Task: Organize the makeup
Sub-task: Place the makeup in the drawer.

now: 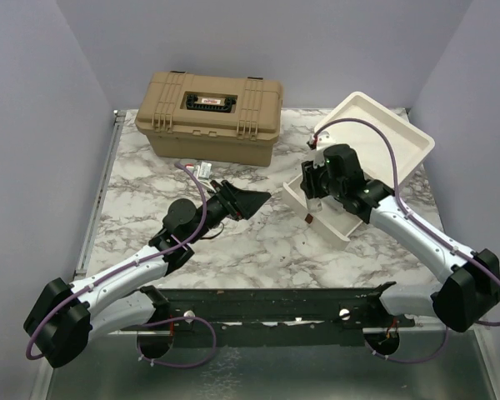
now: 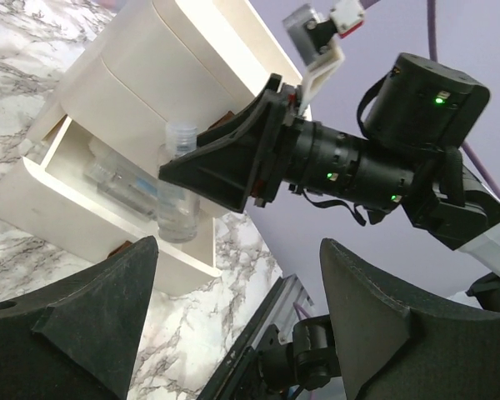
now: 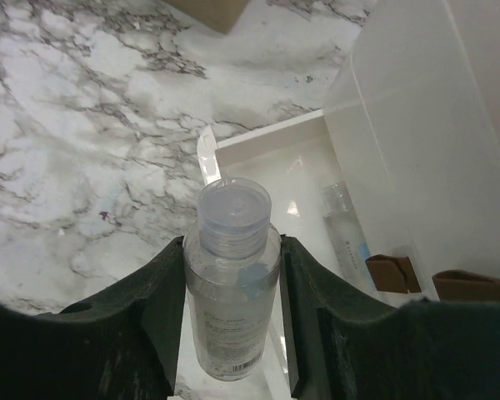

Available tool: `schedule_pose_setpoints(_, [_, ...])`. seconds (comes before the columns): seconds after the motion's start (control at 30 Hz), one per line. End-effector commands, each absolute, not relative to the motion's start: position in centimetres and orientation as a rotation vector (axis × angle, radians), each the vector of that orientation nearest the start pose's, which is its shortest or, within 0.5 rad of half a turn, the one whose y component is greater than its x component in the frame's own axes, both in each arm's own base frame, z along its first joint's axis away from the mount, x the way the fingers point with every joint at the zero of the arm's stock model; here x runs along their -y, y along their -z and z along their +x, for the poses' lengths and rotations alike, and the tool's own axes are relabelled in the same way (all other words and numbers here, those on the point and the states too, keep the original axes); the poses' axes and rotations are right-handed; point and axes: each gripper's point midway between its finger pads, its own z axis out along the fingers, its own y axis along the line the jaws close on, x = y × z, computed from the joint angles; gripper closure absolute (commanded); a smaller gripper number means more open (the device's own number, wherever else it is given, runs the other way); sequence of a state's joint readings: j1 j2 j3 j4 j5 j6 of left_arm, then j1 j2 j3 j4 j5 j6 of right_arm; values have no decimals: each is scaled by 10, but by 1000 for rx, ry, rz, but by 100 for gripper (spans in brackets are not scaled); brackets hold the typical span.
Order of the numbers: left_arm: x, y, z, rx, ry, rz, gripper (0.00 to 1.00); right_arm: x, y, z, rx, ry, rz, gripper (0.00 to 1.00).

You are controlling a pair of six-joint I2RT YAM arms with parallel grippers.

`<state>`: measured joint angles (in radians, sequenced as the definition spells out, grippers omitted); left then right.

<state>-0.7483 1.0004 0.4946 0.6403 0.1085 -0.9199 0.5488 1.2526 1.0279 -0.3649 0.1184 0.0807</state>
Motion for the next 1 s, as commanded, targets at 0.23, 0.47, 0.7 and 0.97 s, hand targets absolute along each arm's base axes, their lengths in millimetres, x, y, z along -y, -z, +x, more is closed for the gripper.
schedule_pose_setpoints(0.23, [283, -268, 237, -1622, 1398, -93, 20, -171, -161, 341, -2194, -21, -726, 78])
schedule_pose_setpoints(0.47, [282, -268, 238, -1623, 1398, -96, 14, -159, -147, 351, -2208, 105, -759, 76])
schedule_pose_setpoints(0.7, [278, -270, 238, -1610, 1394, -117, 8, -149, -115, 348, -2268, 174, -778, 74])
schedule_pose_setpoints(0.97, [275, -264, 240, -1619, 1379, -146, 7, -146, -99, 341, -2305, 183, -797, 63])
